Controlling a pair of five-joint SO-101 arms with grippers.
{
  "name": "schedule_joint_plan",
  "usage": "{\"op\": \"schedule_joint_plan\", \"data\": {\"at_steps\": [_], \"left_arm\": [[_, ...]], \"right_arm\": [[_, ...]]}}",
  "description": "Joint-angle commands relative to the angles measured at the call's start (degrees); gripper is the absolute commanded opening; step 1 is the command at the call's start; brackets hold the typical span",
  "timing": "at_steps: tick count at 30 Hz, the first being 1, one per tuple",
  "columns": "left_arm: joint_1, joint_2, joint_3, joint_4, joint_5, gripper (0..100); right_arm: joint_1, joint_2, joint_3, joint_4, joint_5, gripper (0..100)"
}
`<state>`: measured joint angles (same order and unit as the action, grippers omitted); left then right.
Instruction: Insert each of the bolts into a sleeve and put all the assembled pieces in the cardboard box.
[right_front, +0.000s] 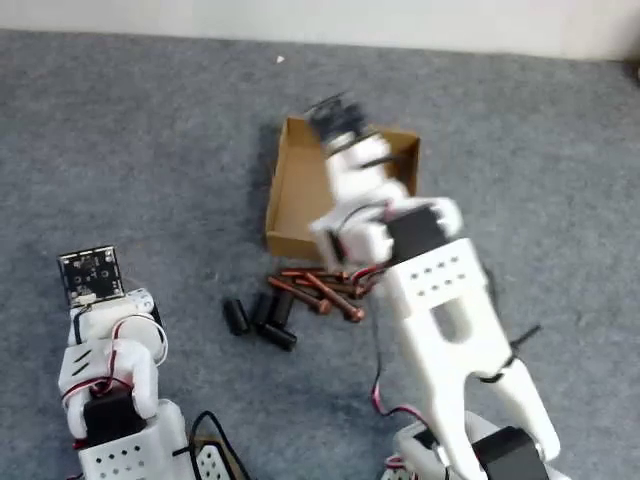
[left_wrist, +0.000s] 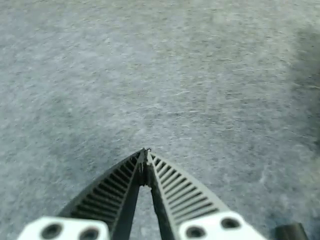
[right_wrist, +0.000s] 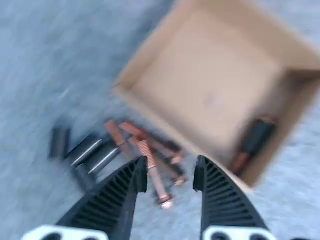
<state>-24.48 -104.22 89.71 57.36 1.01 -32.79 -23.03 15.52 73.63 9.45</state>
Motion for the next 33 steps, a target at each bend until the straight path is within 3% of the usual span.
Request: {"op": "schedule_joint_plan", "data": {"at_steps": [1, 14, 29, 33], "left_arm": [[-1.5, -0.3, -1.5, -1.5, -1.0, 1], [-1.2, -0.3, -1.5, -1.5, -1.0, 1], [-1.1, -0.3, -1.3, -1.5, -1.0, 1], [-1.1, -0.3, -1.3, -1.5, -1.0, 1]], "right_arm": [[-8.4, 0.0, 3.6, -0.6, 0.6, 13.2], [-20.3, 10.2, 16.5, -13.7, 0.7, 12.7], [-20.4, 29.5, 15.9, -17.8, 3.5, 12.6], [-20.4, 31.8, 14.7, -17.9, 5.9, 3.2]]}}
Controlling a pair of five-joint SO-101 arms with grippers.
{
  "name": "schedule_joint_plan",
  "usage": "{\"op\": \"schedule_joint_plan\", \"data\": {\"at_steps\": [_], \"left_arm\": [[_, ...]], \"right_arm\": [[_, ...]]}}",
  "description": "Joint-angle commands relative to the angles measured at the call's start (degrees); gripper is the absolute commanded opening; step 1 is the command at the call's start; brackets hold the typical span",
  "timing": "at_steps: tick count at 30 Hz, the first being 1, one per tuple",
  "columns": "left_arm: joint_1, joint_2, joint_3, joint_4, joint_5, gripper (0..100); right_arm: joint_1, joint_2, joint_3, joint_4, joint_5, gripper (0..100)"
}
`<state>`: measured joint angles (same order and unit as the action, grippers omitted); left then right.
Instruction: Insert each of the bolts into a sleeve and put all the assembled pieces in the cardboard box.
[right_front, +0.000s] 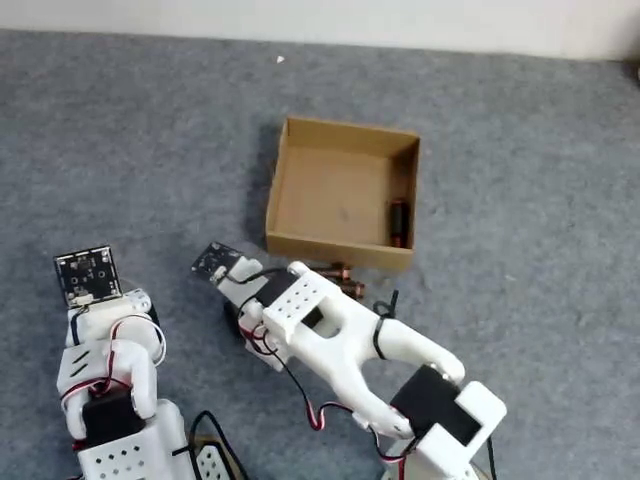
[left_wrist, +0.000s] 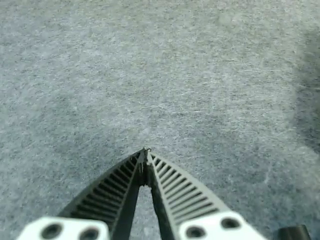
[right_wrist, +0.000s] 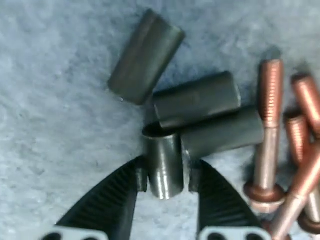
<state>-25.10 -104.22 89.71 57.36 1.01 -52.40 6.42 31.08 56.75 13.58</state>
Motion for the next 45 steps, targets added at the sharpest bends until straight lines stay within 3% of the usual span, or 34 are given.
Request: {"op": "schedule_joint_plan", "data": {"at_steps": [1, 7, 11, 26, 31, 35, 45], "left_arm": [[-0.5, -0.3, -1.3, -1.5, -1.0, 1], [-0.5, -0.3, -1.2, -1.5, -1.0, 1], [-0.5, -0.3, -0.8, -2.7, -1.0, 1], [-0.5, -0.3, -0.8, -2.7, -1.0, 1], [-0.5, -0.3, -1.5, -2.9, -1.0, 1], [0.0, -0.3, -2.8, -2.7, -3.1, 1], [15.4, -0.1, -8.0, -0.2, -12.8, 2]], "right_arm": [[-0.8, 2.3, -1.6, -1.0, 1.5, 0.3], [-0.8, 0.5, -2.3, -0.7, 1.4, 0.5], [0.7, -9.1, -1.4, 0.2, 1.4, 0.5], [22.1, -48.7, 4.2, 15.9, -1.8, 0.5], [32.8, -55.3, 17.5, 4.2, -2.2, 0.5], [36.5, -57.9, 28.0, -5.8, -2.3, 0.5], [49.0, -58.8, 33.9, -14.5, -13.5, 0.5]]}}
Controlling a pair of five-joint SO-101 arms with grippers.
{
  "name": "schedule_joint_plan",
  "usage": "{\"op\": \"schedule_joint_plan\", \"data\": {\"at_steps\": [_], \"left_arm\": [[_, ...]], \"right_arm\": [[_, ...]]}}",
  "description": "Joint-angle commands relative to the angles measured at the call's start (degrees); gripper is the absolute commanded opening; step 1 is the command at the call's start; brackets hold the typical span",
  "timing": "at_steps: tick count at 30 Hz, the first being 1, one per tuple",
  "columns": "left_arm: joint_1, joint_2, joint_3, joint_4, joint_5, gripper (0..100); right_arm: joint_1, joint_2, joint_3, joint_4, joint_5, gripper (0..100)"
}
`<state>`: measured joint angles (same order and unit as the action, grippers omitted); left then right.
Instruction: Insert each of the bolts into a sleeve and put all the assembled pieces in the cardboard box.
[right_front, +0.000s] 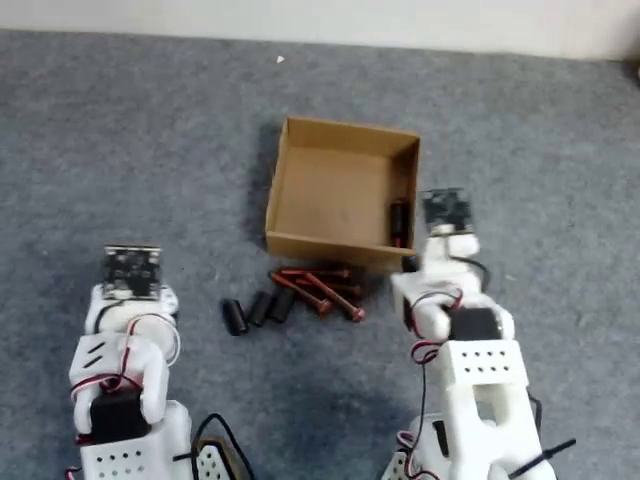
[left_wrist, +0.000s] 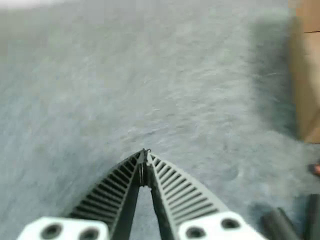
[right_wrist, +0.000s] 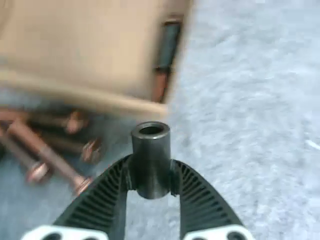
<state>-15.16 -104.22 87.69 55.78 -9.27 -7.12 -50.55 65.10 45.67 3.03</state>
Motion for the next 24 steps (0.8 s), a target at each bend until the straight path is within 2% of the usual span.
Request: {"op": "schedule_joint_plan", "data": {"at_steps": [1, 8, 11, 15, 19, 24], "left_arm": [[6.8, -0.1, -7.4, 2.6, -3.1, 3], [18.1, 5.0, -14.9, 8.3, -10.3, 5], [21.9, 15.6, -19.6, 8.4, -13.0, 6], [28.7, 31.7, -26.7, 9.3, -21.7, 14], [33.9, 45.2, -33.5, 9.3, -29.1, 14], [37.2, 59.5, -39.5, 9.1, -38.0, 14]], "right_arm": [[5.0, -1.8, 0.0, -4.0, -3.8, 0.5], [11.1, -1.5, 0.0, -7.0, -7.3, 0.5], [12.8, -1.5, -0.3, -7.0, -7.4, 0.5], [16.1, -1.9, -0.4, -7.1, -7.1, 0.5], [18.4, -1.9, -0.4, -7.9, -7.2, 0.5], [19.0, -1.9, -0.4, -8.2, -7.2, 0.5]]}}
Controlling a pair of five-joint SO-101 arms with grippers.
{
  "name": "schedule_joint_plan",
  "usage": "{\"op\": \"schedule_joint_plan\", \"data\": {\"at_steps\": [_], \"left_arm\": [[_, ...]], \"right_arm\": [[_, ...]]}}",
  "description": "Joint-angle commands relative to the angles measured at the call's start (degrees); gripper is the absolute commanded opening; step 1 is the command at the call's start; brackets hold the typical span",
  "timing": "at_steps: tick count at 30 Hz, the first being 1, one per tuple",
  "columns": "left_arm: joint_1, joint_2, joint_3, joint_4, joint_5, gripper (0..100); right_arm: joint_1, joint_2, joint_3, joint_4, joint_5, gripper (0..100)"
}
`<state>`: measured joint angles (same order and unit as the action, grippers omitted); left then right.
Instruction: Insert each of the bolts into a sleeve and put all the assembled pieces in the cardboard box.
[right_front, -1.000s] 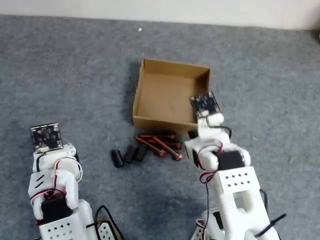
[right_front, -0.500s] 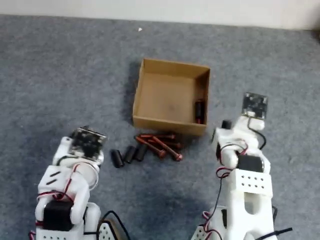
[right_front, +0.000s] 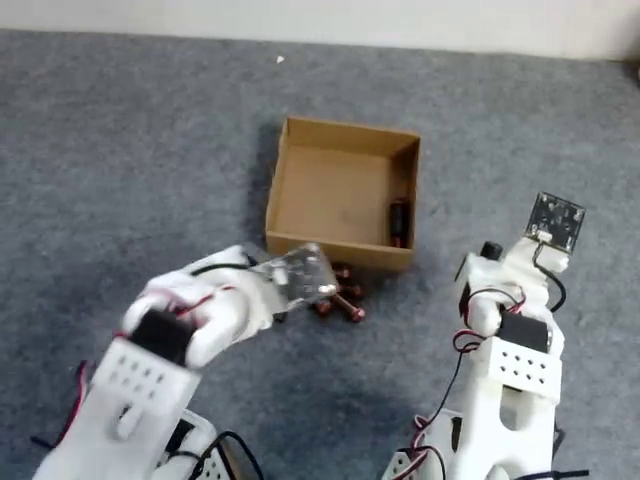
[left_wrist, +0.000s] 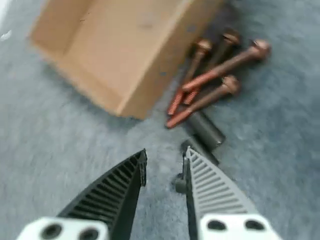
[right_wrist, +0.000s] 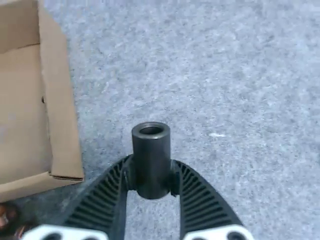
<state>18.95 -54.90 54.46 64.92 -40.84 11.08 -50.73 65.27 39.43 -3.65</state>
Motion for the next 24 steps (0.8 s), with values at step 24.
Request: {"op": "schedule_joint_plan", "data": {"at_steps": [24], "left_arm": [[10.1, 55.3, -29.5, -0.4, -18.4, 14]], "right_arm": [[0.9, -1.7, -2.1, -3.1, -0.3, 0.6]]}}
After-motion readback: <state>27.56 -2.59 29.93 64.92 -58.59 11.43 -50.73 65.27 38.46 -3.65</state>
